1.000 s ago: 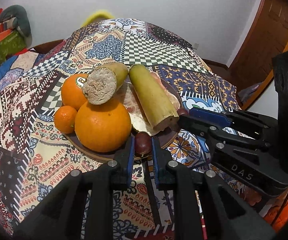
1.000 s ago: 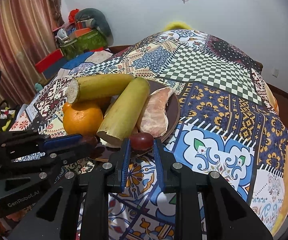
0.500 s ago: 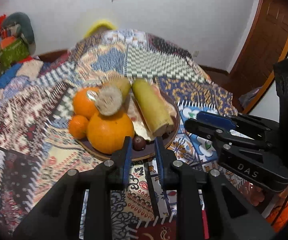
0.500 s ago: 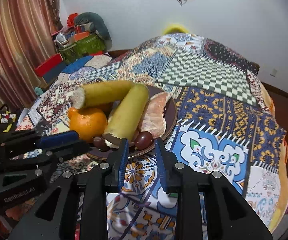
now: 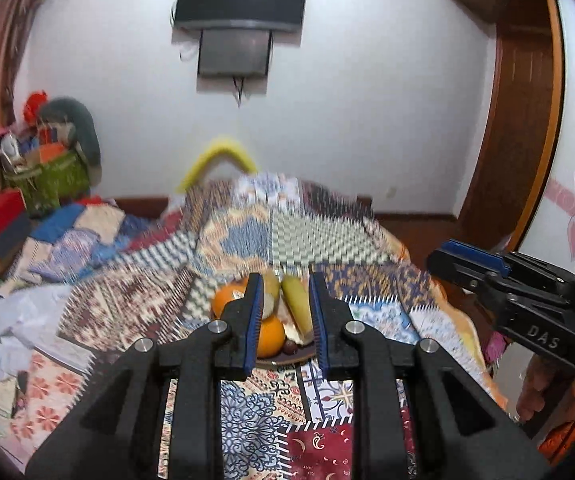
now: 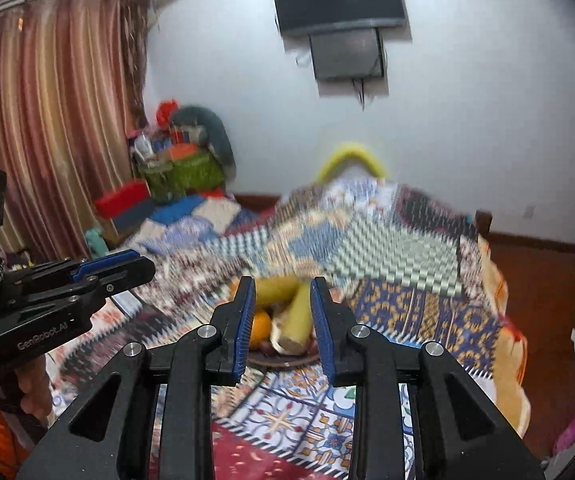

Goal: Organize fruits

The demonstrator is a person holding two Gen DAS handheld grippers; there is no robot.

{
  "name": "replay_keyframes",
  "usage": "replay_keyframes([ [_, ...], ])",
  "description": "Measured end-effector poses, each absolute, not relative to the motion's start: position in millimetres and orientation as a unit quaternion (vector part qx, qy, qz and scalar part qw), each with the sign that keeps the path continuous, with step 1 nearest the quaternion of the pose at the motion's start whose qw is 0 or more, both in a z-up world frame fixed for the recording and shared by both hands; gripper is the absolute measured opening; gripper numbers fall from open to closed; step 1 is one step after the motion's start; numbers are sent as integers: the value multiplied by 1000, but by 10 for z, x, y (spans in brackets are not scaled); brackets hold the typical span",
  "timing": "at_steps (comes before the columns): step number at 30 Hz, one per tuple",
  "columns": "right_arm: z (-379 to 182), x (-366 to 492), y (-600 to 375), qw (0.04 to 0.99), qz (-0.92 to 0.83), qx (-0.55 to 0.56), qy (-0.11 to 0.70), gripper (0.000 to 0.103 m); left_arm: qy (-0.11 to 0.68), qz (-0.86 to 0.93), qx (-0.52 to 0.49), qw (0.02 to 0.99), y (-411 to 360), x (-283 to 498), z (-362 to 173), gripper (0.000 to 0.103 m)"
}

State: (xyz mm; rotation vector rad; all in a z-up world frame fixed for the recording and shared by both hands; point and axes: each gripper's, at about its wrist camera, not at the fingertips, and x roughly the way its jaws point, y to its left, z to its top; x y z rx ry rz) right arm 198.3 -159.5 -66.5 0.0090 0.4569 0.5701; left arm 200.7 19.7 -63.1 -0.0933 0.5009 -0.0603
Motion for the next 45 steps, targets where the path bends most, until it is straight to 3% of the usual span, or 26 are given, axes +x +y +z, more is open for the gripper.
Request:
replay_keyframes([
  [4,-397,1660,-1615,943,281,15,176,29,200,-22,-28,979,172,1671,-358,27],
  [7,-265,1446,-1622,949,278,15,146,34,166,-18,-24,986,157,1419,-182,40],
  [13,-170,1149,-1612,958,264,15,110,55,123,-17,-19,992,119,1083,0,57],
  [18,-157,1076,-1611,963,250,18,97,81,102,-13,-15,995,91,888,61,73],
  [20,-151,1068,-1609,965,244,19,95,86,96,-9,-14,995,92,840,68,85],
  [25,-153,1058,-1589,969,230,18,90,100,89,-3,-24,996,133,749,56,98],
  [45,-215,916,-1605,972,217,16,91,103,92,-1,-36,995,156,714,11,102],
])
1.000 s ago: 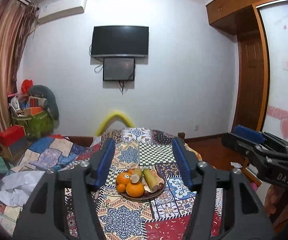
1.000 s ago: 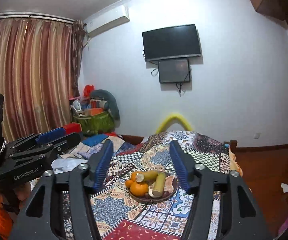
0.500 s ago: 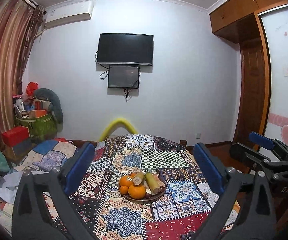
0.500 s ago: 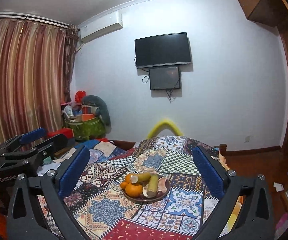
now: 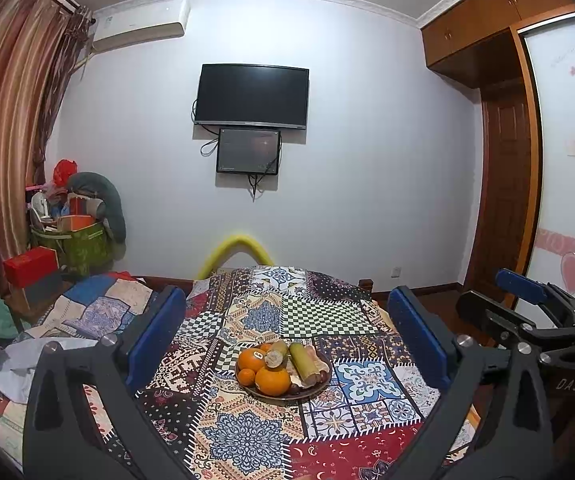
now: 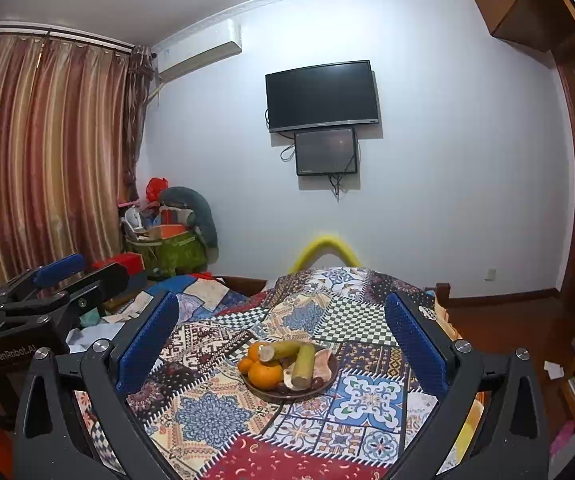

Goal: Organize fruits

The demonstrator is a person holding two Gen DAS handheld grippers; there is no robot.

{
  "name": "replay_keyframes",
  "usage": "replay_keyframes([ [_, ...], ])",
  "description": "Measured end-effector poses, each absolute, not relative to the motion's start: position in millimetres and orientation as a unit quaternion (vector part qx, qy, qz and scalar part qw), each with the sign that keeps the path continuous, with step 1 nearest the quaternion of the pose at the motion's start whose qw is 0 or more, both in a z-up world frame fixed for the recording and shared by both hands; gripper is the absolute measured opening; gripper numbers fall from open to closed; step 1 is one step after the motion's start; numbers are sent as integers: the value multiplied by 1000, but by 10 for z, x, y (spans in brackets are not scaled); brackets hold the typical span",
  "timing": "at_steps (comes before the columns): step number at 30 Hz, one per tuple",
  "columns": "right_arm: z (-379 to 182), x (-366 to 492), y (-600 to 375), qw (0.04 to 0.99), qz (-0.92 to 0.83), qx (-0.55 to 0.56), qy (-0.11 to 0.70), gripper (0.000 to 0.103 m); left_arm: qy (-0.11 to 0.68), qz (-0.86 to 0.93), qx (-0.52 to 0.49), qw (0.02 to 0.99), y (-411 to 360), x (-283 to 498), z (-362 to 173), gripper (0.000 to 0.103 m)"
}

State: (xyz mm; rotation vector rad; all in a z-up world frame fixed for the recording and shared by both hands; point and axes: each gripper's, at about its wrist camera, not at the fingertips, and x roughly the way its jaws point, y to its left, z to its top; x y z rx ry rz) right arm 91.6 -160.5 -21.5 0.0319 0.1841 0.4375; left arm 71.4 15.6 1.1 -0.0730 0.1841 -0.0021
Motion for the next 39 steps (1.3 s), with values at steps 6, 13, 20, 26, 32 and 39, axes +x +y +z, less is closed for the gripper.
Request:
replay_keyframes([
  [6,-221,920,-1611,972,215,19,93,103,94,-2,-33,995,143,735,9,102],
  [13,-203,909,-1626,972,214,20,93,103,94,-4,-28,995,132,740,3,102],
  [20,-190,906,-1631,972,214,21,94,103,96,-6,-26,995,125,738,-7,102],
  [26,-194,912,-1628,972,214,21,94,103,97,-6,-23,995,119,747,-11,102],
  [32,-190,912,-1633,972,214,22,94,103,98,-9,-21,995,120,762,-10,102],
  [39,-183,919,-1643,972,213,22,96,103,102,-13,-21,994,115,788,-28,102],
])
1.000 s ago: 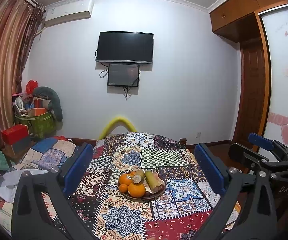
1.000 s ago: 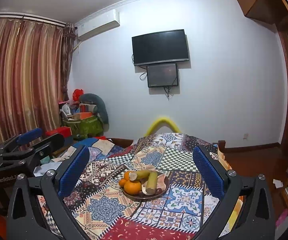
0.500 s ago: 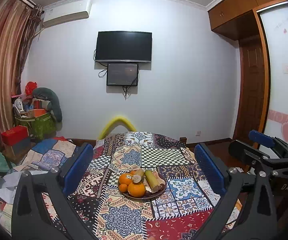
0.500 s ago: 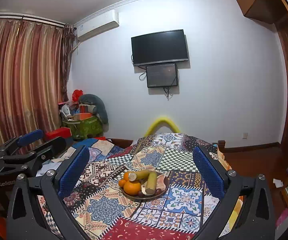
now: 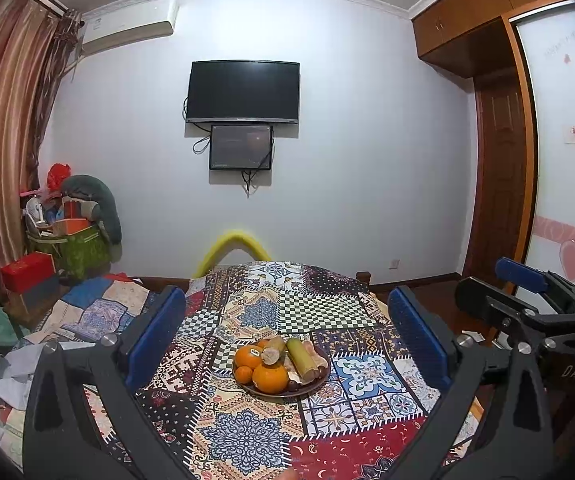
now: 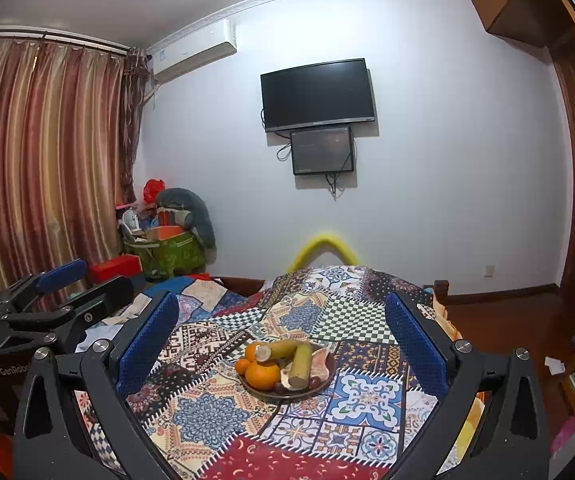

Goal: Organize fruits

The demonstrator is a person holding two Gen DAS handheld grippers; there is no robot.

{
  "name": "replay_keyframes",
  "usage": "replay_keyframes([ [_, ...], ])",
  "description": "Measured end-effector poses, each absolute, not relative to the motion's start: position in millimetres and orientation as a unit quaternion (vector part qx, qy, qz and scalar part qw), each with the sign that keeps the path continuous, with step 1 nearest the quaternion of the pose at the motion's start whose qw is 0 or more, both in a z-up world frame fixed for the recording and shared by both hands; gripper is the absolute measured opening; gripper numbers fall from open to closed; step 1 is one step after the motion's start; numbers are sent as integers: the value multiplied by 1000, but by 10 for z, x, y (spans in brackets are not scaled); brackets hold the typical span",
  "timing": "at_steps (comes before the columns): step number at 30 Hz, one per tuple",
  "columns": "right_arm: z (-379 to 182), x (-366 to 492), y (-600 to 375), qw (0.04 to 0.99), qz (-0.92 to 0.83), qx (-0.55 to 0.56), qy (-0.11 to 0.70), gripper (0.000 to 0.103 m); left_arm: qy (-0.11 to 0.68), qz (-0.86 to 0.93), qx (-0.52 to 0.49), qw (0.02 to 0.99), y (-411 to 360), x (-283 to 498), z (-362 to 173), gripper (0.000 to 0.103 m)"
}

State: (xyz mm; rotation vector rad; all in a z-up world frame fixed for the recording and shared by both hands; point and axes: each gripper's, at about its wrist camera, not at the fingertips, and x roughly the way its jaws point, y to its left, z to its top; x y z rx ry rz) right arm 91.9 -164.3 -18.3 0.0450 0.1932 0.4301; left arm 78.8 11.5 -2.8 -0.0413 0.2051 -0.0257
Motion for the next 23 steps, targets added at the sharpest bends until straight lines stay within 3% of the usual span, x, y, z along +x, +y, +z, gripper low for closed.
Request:
replay_keyframes([
  [23,-173,922,-1615,972,213,20,100,103,111,-23,-23,993,105,825,-57,102],
])
